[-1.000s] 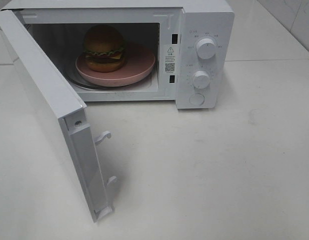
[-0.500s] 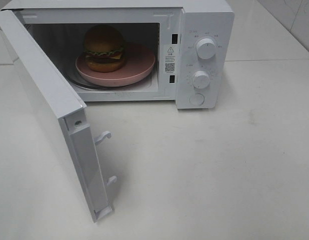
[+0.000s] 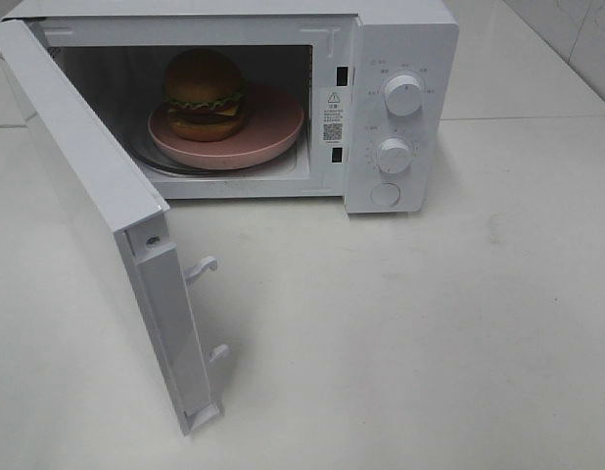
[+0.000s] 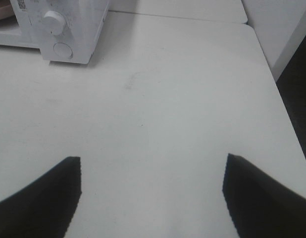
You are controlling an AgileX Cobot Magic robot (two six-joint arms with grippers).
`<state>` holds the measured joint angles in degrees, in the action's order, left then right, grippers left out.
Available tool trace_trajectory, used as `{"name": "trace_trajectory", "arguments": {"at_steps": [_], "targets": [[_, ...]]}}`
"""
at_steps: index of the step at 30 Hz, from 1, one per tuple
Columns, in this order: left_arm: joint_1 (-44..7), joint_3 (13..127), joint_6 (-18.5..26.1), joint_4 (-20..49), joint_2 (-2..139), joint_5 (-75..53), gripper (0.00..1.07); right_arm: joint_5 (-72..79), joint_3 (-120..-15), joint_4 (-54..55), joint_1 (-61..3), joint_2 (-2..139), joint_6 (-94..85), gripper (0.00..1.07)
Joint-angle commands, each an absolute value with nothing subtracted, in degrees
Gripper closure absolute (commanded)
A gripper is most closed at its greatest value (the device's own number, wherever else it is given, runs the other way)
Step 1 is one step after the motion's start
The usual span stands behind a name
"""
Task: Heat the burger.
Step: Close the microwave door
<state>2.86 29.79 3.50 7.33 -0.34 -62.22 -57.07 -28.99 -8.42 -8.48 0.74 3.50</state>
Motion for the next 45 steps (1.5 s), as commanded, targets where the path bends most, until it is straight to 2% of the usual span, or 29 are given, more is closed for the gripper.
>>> {"name": "trace_trajectory", "arguments": {"at_steps": [1, 45], "targets": [[2.92, 29.62, 3.44, 7.33, -1.26, -61.42, 0.14, -56.84, -28.76, -8.19, -8.02, -1.20, 4.18, 0.31], [2.92, 29.62, 3.44, 7.33, -1.26, -61.42, 0.14, -56.84, -28.76, -8.14, -8.02, -2.01, 4.13, 0.32]]}}
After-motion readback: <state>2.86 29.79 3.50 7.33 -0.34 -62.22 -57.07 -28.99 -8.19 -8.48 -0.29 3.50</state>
